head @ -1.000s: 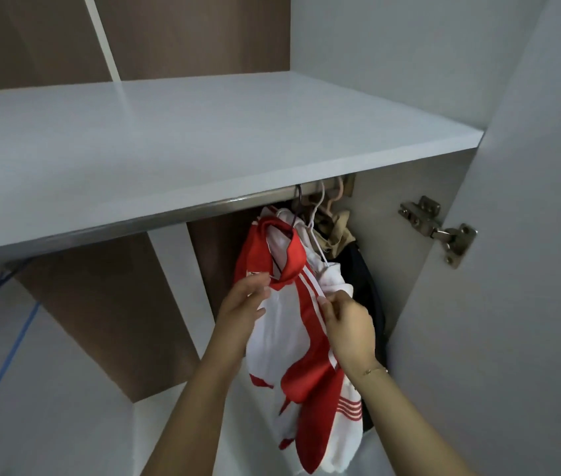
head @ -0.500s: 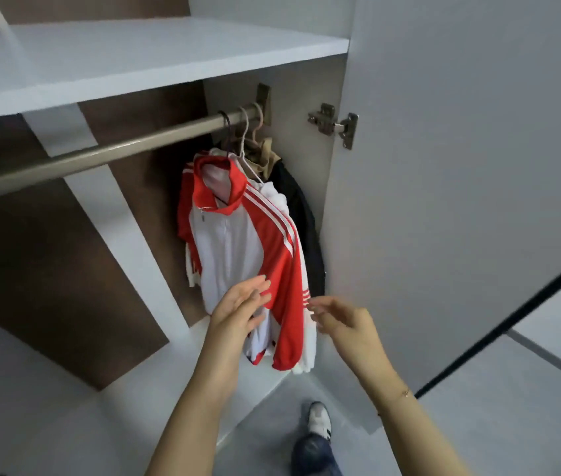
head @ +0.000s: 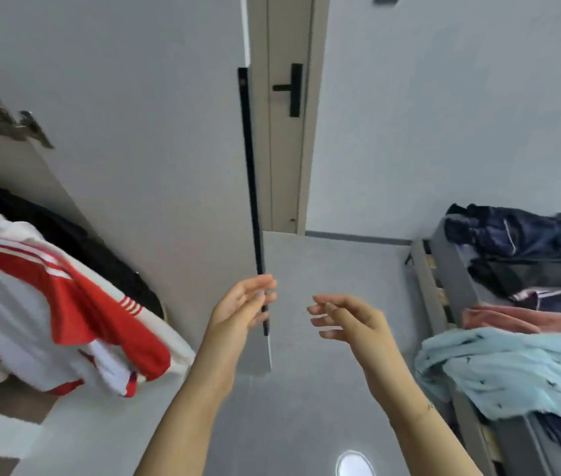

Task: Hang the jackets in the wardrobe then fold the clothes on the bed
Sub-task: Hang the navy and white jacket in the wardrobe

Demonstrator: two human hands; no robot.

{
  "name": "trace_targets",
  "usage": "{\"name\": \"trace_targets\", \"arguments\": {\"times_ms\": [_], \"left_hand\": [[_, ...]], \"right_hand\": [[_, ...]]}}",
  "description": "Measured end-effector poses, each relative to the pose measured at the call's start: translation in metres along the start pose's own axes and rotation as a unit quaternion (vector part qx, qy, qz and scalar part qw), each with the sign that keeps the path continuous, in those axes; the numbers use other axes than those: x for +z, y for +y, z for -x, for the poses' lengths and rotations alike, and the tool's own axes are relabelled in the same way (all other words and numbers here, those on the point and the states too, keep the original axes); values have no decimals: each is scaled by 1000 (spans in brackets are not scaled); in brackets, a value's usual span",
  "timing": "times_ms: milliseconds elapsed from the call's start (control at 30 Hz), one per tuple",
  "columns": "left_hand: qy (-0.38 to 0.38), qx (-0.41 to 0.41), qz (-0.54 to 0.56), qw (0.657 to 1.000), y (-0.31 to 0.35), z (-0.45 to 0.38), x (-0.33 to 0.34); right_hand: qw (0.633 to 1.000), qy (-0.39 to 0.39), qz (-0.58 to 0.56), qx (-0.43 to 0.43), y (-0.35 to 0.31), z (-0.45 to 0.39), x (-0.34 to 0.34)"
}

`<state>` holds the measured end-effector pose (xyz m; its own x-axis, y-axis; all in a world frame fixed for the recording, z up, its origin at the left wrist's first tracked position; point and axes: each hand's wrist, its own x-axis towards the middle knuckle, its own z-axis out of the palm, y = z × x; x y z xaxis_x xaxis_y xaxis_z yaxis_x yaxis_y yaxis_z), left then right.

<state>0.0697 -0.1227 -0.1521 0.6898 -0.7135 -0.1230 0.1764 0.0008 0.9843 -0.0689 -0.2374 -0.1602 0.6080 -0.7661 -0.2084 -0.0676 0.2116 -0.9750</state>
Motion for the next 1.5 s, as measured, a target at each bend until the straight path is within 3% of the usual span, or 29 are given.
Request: {"name": "trace_targets", "arguments": {"times_ms": [167,333,567,767,967,1233,1333,1500], "left_hand": [[-136,-43,-20,990,-23,5,138],[-273,-75,-58,957,-53,42,286],[-377,-114,-72,916,-98,99,459],[-462,-159,-78,869,-127,138,577],[-568,-156,-120,799,-167,145,676],[-625,-214,-161,733,-216,124,805],[-630,-234,-181,718,-223,121,848],[-618,-261,-181,719,-235,128,915]], "right_hand": [[991,130,-27,1,7,35,-132],[962,263,-69,3,23,91,-268],[913,392,-115,24,39,168,-426],[865,489,-113,21,50,224,-525],[814,564,-138,30,66,244,-596],[729,667,-140,62,71,230,-688],[721,677,-133,65,70,221,-722],[727,670,-138,60,79,216,-791]]}}
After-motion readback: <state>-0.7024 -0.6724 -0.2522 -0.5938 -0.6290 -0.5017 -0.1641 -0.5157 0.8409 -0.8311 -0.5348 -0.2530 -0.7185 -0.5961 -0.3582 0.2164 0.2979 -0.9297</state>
